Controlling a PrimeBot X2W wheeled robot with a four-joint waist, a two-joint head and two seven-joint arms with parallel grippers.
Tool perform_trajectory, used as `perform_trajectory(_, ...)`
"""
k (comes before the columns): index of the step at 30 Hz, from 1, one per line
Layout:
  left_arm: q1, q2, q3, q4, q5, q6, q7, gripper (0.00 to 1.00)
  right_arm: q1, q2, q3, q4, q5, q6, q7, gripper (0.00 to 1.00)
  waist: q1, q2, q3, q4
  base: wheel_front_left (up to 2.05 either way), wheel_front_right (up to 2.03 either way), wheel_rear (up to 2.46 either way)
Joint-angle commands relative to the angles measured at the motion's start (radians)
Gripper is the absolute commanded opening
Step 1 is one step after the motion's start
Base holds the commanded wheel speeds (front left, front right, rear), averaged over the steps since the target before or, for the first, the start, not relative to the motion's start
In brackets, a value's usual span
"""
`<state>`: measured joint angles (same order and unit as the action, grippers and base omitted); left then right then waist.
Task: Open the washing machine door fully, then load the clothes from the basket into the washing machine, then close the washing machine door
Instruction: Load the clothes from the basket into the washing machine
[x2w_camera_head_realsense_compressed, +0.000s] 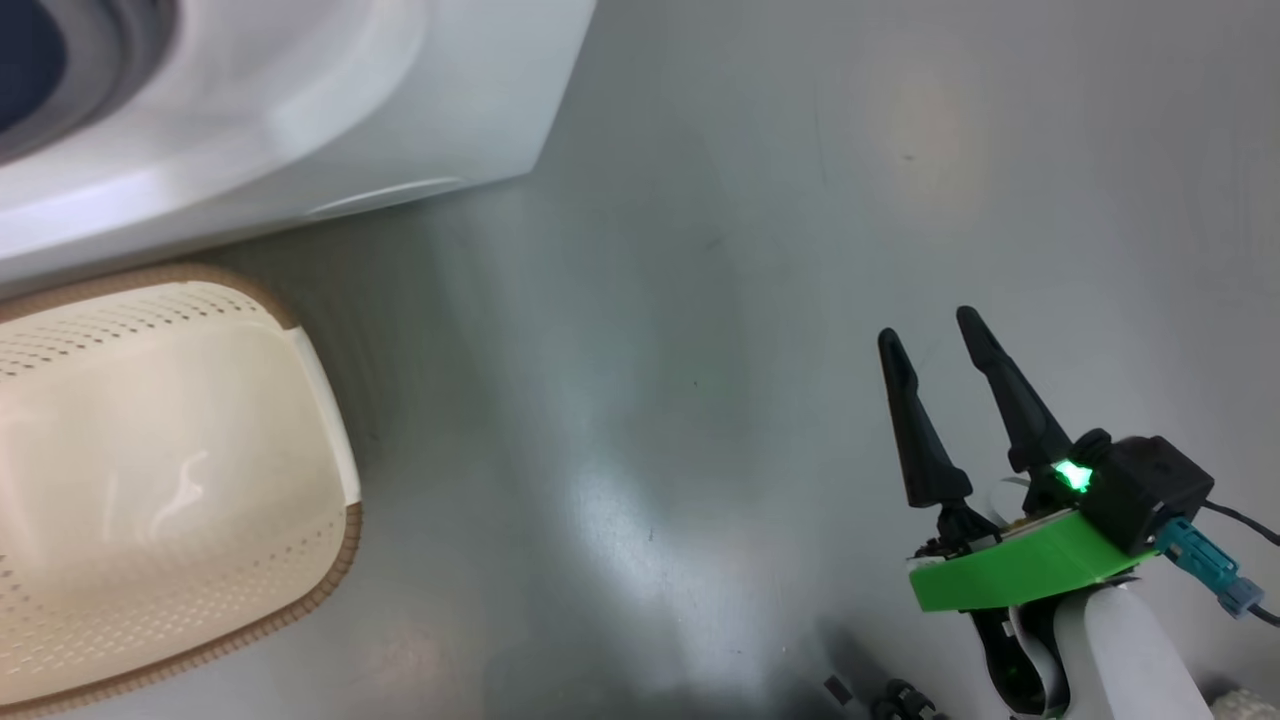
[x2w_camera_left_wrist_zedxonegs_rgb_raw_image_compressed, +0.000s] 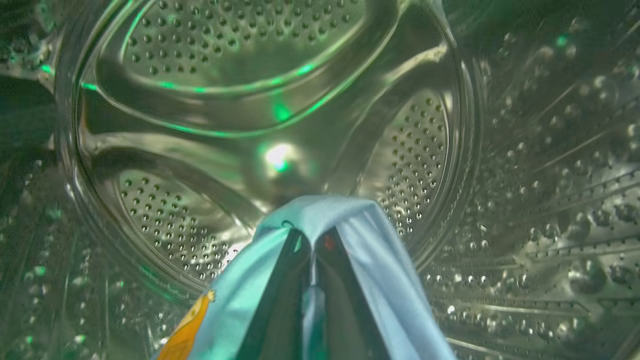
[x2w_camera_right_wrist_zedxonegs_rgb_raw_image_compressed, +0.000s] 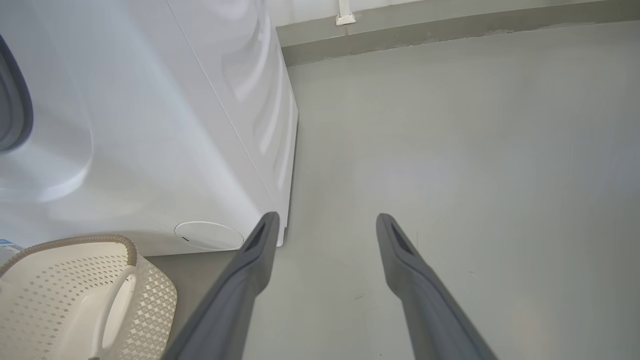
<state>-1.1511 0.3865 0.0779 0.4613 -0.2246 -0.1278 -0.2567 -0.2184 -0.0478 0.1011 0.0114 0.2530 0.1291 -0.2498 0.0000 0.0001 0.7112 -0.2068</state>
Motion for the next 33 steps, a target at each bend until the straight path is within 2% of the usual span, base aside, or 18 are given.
perform_trajectory(1,-0.017,0.049,0.035,-0.050,0.021,0.003,-0.005,0.00,0.004,-0.002,0.030,-0.022,0.010,0.002,-0.012,1.00,0.0000,-0.0001,0.017,-0.012,0.00,0.00,0.00)
perform_trajectory(6,-0.029,0.031,0.080,-0.168,0.075,0.003,-0.005,0.00,-0.007,-0.002,0.036,-0.020,0.017,0.002,-0.012,1.00,0.0000,-0.0001,0.031,-0.020,0.00,0.00,0.00)
perform_trajectory(8,-0.003,0.009,0.093,-0.127,0.068,0.002,-0.005,0.00,-0.008,-0.002,0.034,-0.015,0.018,0.002,-0.012,1.00,0.0000,-0.0001,0.026,-0.018,0.00,0.00,0.00)
perform_trajectory(9,0.007,0.003,0.094,-0.096,0.065,0.001,-0.005,0.31,-0.007,-0.002,0.033,-0.012,0.018,0.002,-0.012,1.00,0.0000,-0.0001,0.021,-0.016,0.00,0.00,0.00)
perform_trajectory(10,0.014,-0.006,0.097,-0.038,0.055,0.000,-0.005,1.00,-0.006,-0.002,0.033,-0.006,0.018,0.002,-0.012,1.00,0.0000,-0.0001,0.014,-0.013,0.00,0.00,0.00)
perform_trajectory(14,0.002,-0.013,0.092,0.051,0.042,-0.001,-0.005,1.00,-0.008,-0.002,0.028,-0.005,0.013,0.002,-0.012,1.00,0.0000,-0.0001,0.000,-0.002,0.00,0.00,0.00)
perform_trajectory(33,0.067,-0.035,0.026,0.263,-0.021,-0.003,-0.005,1.00,-0.009,-0.002,0.013,0.021,-0.002,0.002,-0.012,1.00,0.0000,-0.0001,-0.093,0.041,0.00,0.00,0.00)
